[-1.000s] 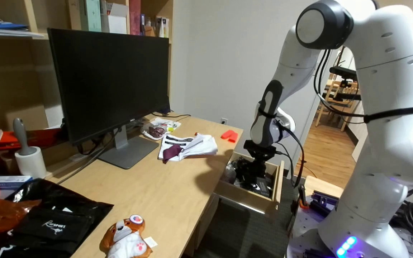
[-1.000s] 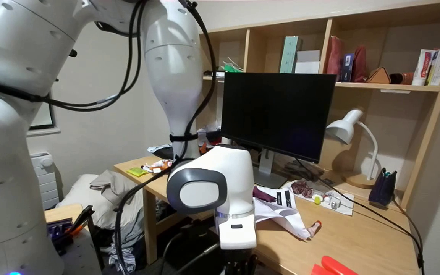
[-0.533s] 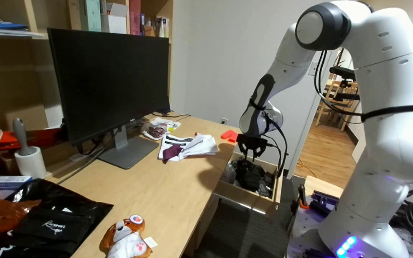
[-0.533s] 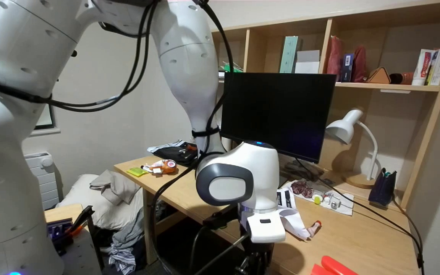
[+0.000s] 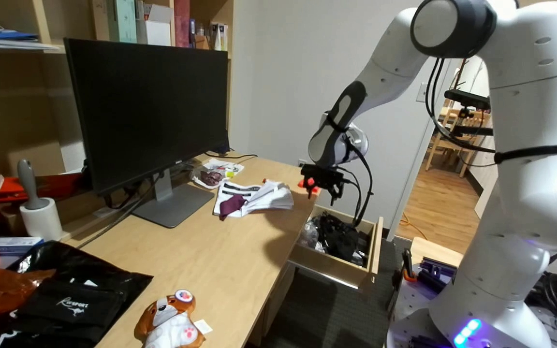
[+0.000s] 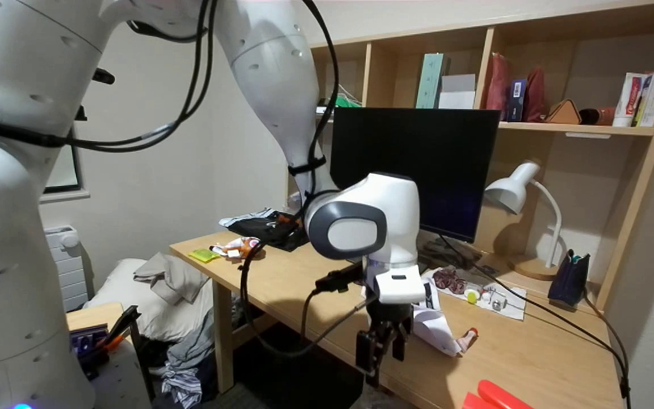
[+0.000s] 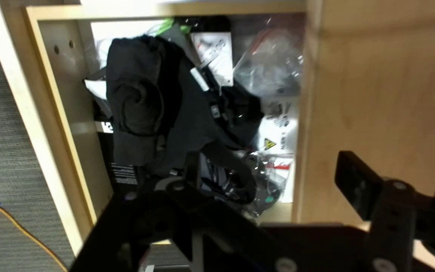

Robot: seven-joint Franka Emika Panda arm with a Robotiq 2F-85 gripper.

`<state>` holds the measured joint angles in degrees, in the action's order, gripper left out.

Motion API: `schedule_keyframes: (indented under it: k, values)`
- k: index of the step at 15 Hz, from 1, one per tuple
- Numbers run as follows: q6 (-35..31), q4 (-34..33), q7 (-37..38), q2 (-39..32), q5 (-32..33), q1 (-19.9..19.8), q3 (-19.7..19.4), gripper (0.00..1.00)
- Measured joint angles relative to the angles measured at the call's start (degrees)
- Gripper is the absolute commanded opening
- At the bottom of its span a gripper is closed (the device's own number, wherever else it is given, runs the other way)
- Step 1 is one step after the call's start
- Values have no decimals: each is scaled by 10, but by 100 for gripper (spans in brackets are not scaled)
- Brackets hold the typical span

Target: Pick up the black object and put it in the open drawer.

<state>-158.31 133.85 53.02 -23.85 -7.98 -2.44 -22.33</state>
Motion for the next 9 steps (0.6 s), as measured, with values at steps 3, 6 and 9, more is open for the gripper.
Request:
schedule_keyframes:
  k: [3, 6, 9]
  values:
    - [59, -1, 1, 75, 1, 24, 37, 100]
    - [92, -4, 5, 141, 38, 56, 78, 100]
    - [94, -4, 28, 205, 89, 71, 114, 100]
